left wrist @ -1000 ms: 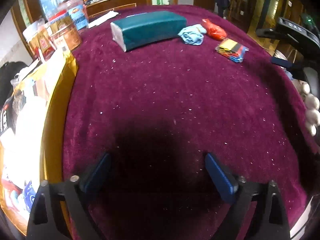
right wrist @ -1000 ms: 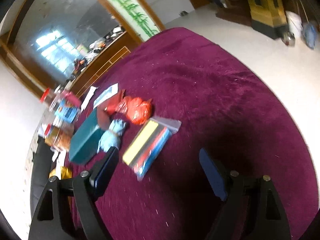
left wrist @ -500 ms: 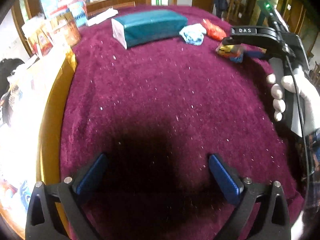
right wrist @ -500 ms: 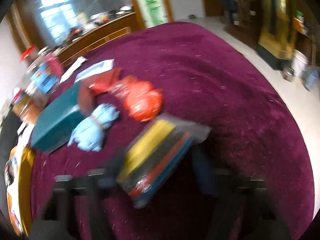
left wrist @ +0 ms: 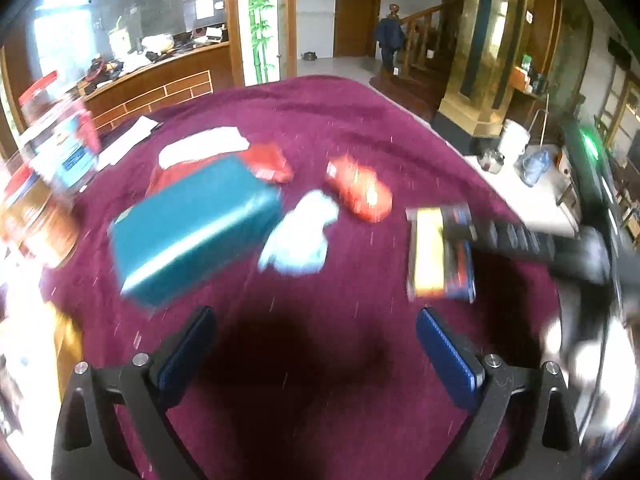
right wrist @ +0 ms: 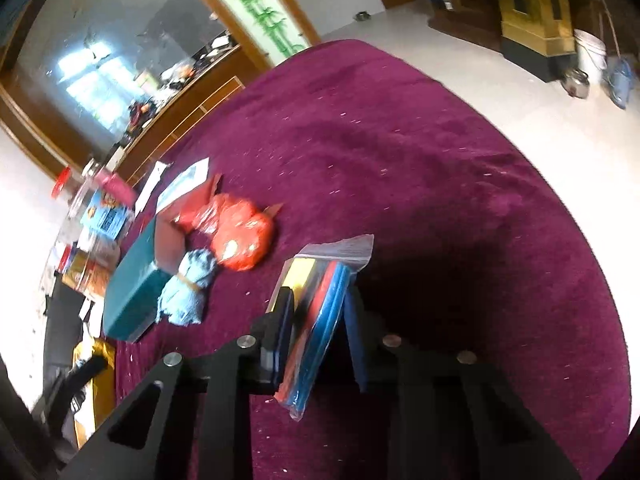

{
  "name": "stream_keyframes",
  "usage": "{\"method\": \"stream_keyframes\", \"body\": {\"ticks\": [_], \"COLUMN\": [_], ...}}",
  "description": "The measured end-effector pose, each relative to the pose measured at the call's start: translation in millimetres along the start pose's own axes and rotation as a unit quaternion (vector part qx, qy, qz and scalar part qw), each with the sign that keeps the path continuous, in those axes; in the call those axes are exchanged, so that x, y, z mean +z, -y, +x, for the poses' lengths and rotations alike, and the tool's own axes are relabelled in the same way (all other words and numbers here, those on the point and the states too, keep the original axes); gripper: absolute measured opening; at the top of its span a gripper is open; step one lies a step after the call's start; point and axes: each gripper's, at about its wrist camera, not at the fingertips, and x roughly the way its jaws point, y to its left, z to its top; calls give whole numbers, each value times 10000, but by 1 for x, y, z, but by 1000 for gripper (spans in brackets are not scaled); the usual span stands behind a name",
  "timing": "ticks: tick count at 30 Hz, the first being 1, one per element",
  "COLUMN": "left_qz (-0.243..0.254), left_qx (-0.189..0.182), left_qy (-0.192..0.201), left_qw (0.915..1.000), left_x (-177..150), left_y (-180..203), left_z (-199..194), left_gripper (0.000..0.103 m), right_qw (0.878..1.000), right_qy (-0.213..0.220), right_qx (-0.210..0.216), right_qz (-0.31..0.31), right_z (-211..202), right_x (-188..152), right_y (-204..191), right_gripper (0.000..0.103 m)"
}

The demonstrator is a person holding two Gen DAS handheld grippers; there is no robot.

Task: Organize soft objects
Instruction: 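Grasp the red mesh bag with left tool while right tool grasps the bagged coloured sponge strips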

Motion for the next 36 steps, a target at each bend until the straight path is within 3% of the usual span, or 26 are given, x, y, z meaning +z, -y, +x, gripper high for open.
{"method": "stream_keyframes", "body": {"ticks": [6,13,14,16,17,18,19,22,27,29,31,32,36], "left_qz": [-254,-5,5,-3,146,294,346,118,-144,-230,-369,-451,-648], "left_qx": [-358,-153,-97,-77,73,98,-138,-316,-531,-635,-767,-833,-868], "left_qy": [68,-252,-366,-609,-613,-567,-648,-471,-71,67,191,244,430], "left_qw": [9990,9996,9993,9981,9980,9979,9972,9983,9985,9977,9962,9952,9932], "left_x": [62,104,104,101,100,98,96,95,89,84,76,71,40], "left_y": [12,36,37,37,41,45,47,41,24,16,6,-1,-26], "left_z": [38,105,116,131,133,130,129,110,64,42,15,0,-56], "left_gripper": [101,100,92,53,42,42,42,42,42,42,42,42,42], "right_qw": [9992,9938,9942,9954,9962,9973,9980,9996,9956,9925,9879,9858,9915], "right_qy": [-203,-376,-373,-355,-348,-337,-327,-267,-150,-103,-36,-1,17], "right_qx": [77,492,474,428,394,331,292,74,-469,-630,-887,-970,-647], "right_qz": [343,927,893,774,699,556,449,27,-797,-1040,-1272,-1370,-1131], "right_z": [6,10,10,10,10,10,10,11,19,21,23,23,20], "right_x": [3,5,5,4,4,4,3,0,-8,-10,-13,-14,-10], "right_y": [11,32,30,24,20,14,9,-5,-29,-34,-38,-40,-28], "right_gripper": [24,28,29,37,39,45,52,63,69,69,54,53,41]}}
